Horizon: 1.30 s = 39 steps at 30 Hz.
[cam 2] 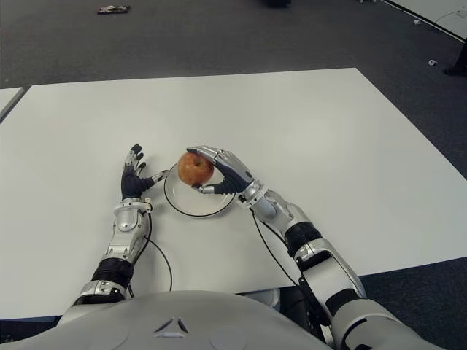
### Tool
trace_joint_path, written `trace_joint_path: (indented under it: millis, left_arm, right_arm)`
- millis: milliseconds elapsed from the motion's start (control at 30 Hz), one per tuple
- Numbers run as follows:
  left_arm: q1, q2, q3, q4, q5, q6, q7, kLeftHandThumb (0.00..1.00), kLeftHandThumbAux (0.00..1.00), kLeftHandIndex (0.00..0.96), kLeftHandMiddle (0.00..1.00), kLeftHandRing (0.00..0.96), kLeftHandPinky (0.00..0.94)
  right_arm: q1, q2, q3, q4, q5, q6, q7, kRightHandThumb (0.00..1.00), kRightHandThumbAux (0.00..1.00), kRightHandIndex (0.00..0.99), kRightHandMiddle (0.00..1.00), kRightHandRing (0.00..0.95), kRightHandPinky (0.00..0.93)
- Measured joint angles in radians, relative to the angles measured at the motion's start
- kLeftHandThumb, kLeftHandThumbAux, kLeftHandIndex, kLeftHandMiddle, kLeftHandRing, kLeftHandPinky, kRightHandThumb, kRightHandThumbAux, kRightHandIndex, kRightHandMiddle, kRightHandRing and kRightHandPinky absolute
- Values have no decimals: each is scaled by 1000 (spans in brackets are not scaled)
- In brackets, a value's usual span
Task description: Put the apples into the plate.
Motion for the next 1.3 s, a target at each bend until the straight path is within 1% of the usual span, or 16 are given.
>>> trace_joint_path:
  millis: [333, 500, 600, 667, 733, 767, 800, 833, 900, 933, 967, 1067, 1167, 1300]
  left_arm:
    - [-4, 4, -1, 10, 0, -4, 0, 0, 555, 0, 0, 0, 0]
    - [-6, 6, -1, 13, -1, -9, 0, 0, 553, 0, 0, 0, 0]
    - [-8, 7, 0, 17, -2, -10, 0, 0, 549, 0, 0, 0, 0]
    - [-8, 8, 0, 19, -4, -12, -2, 0, 544, 0, 0, 0, 0]
    - [-9, 9, -1, 21, -7, -14, -5, 0, 547, 0, 0, 0, 0]
    - [-9, 9, -1, 21, -8, -14, -5, 0, 553, 0, 0, 0, 0]
    - [-9, 9, -1, 21, -8, -14, -5, 0, 555, 0, 0, 0, 0]
    - [-9, 10, -1, 22, -8, -14, -5, 0, 559, 0, 0, 0, 0]
    - [-10, 10, -1, 23, -8, -14, -5, 0, 565, 0, 0, 0, 0]
    - [-11, 11, -1, 24, -8, -14, -5, 0, 568, 0, 0, 0, 0]
    - [-12, 11, -1, 25, -8, -14, -5, 0, 572, 0, 0, 0, 0]
    - [-13, 11, -1, 26, -8, -14, -5, 0, 581, 0, 0, 0, 0]
    - [-13, 12, -1, 27, -7, -14, -5, 0, 590, 0, 0, 0, 0]
    - [-13, 13, -1, 27, -7, -14, -5, 0, 590, 0, 0, 0, 0]
  right_arm:
    - [-2, -19, 16, 0, -27, 0, 10, 743, 710, 440, 854, 850, 845]
    - [-8, -30, 24, 3, -63, 0, -5, 733, 711, 441, 829, 823, 809]
    - [-14, -31, 25, 11, -76, 0, -27, 725, 711, 441, 804, 798, 778]
    - [-22, -31, 25, 16, -86, 0, -43, 713, 711, 438, 782, 770, 738]
    - [-29, -33, 26, 19, -99, 0, -65, 704, 712, 434, 756, 730, 669]
    - [-32, -34, 27, 19, -108, 0, -79, 590, 637, 405, 606, 568, 525]
    - [-35, -36, 29, 19, -121, 0, -93, 548, 610, 395, 552, 510, 473]
    - [-39, -39, 32, 17, -133, 3, -105, 476, 563, 354, 438, 389, 363]
    - [-44, -46, 39, 11, -157, 15, -120, 403, 513, 293, 303, 249, 234]
    - [-46, -52, 44, 4, -174, 26, -125, 364, 483, 242, 214, 159, 150]
    - [-47, -58, 50, -5, -189, 39, -127, 336, 447, 170, 137, 102, 95]
    - [-47, -81, 65, -52, -247, 94, -128, 290, 380, 62, 44, 33, 31]
    - [-46, -100, 72, -92, -277, 138, -128, 264, 335, 20, 14, 10, 10]
    - [-45, -115, 77, -133, -296, 188, -129, 236, 278, 5, 3, 2, 2]
